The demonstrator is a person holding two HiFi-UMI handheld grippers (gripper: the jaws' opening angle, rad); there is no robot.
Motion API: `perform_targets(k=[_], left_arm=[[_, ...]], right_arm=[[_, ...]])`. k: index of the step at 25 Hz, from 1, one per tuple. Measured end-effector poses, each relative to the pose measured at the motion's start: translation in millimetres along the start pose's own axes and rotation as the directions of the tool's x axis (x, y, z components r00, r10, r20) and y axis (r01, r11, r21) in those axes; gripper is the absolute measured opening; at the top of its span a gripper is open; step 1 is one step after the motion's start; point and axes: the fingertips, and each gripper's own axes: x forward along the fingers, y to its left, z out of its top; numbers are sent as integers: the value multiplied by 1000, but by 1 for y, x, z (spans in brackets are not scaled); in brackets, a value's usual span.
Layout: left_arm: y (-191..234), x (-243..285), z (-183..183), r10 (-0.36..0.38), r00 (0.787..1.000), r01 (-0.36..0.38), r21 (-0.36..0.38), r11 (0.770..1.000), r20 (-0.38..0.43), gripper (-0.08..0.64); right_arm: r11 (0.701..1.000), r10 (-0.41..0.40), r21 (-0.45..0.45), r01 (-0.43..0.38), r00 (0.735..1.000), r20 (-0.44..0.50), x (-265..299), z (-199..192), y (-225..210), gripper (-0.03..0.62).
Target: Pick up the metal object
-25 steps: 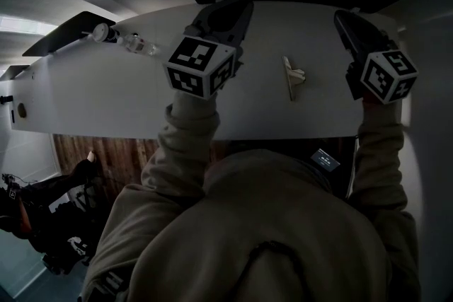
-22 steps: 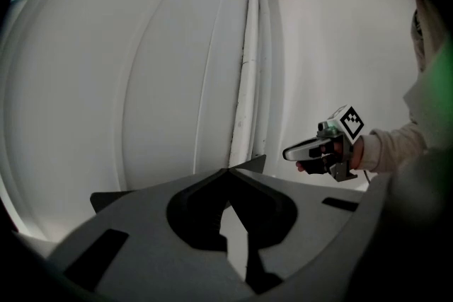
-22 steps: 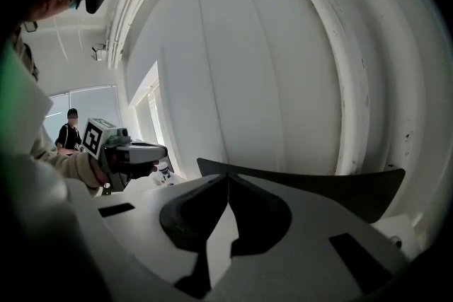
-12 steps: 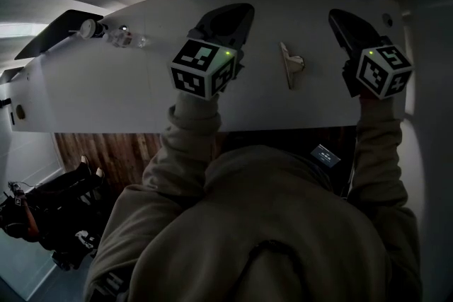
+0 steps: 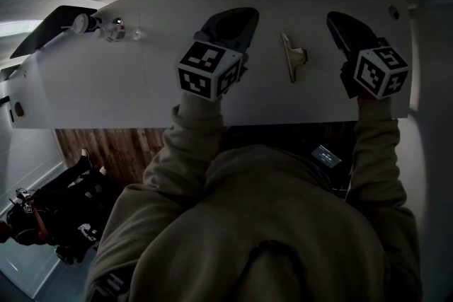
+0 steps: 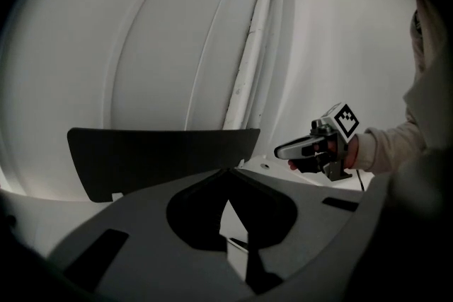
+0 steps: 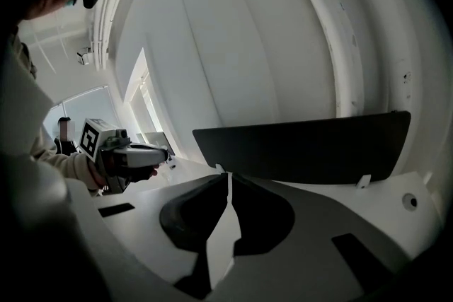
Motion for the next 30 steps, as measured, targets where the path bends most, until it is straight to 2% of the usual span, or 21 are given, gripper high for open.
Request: perform_targets(k=[17, 24, 25, 27, 30], left_arm=[[-14, 20, -77, -86, 992, 78, -82, 994, -95, 3], [-11, 22, -113, -105, 984, 88, -122, 989, -142, 3], [-13, 22, -118, -110, 983, 91, -128, 988, -147, 3], [-14, 23, -124, -120, 981, 99, -139, 985, -152, 3], [-16, 26, -133, -132, 978, 108, -154, 982, -160, 3]], right_arm=[[996, -5, 83, 14, 994, -106, 18, -84, -3, 21], [989, 26, 147, -5, 990, -140, 34, -124, 7, 23], [988, 39, 155, -16, 988, -147, 35, -131, 9, 37], [985, 64, 167, -36, 984, -165, 39, -144, 12, 112], [984, 60, 174, -26, 980, -192, 41, -161, 8, 149]])
